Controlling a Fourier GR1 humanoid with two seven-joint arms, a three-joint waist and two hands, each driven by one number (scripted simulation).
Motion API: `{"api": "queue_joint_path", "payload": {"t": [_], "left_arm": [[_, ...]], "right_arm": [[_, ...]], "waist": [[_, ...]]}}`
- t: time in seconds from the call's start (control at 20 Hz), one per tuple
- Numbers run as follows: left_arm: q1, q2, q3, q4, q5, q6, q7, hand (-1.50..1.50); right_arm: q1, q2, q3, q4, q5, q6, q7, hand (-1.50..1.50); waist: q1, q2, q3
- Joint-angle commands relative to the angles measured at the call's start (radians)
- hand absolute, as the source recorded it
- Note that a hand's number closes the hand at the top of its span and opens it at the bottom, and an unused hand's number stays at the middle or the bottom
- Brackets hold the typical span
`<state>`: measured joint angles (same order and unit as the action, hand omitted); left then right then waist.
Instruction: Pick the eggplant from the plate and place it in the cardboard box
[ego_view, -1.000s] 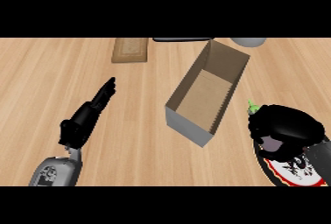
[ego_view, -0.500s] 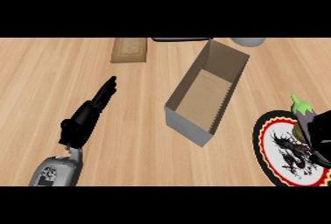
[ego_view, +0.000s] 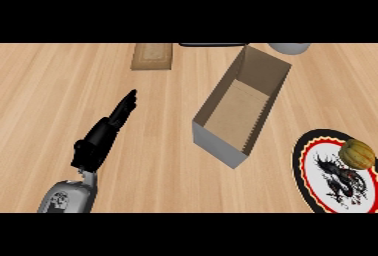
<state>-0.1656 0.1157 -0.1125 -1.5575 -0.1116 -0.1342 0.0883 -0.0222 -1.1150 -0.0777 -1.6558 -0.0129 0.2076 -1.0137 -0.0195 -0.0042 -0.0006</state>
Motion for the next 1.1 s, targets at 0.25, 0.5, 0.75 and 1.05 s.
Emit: {"api": "queue_joint_path", "payload": {"t": [0.25, 0.5, 0.75, 1.05], "left_arm": [[0.001, 0.001, -0.001, -0.03, 0.015, -0.039, 0.018, 0.0], [-0.045, 0.003, 0.022, 0.051, -0.002, -0.038, -0.029, 0.0], [-0.015, -0.024, 0.002, 0.021, -0.022, -0.018, -0.022, 0.0], [-0.039, -0.008, 0.039, 0.048, -0.012, -0.042, -0.037, 0.0]], "right_arm": [[-0.187, -0.019, 0.017, -0.017, -0.122, 0.182, 0.185, 1.5], [-0.342, 0.063, 0.119, -0.022, -0.115, 0.19, 0.348, 1.5], [-0.497, 0.153, 0.158, -0.013, -0.156, 0.243, 0.545, 1.5], [-0.543, 0.31, 0.176, 0.045, 0.047, 0.175, 0.547, 1.5]], "waist": [[0.032, 0.006, 0.0], [0.038, 0.008, 0.0], [0.036, 0.006, -0.001], [0.025, 0.005, 0.0]]}}
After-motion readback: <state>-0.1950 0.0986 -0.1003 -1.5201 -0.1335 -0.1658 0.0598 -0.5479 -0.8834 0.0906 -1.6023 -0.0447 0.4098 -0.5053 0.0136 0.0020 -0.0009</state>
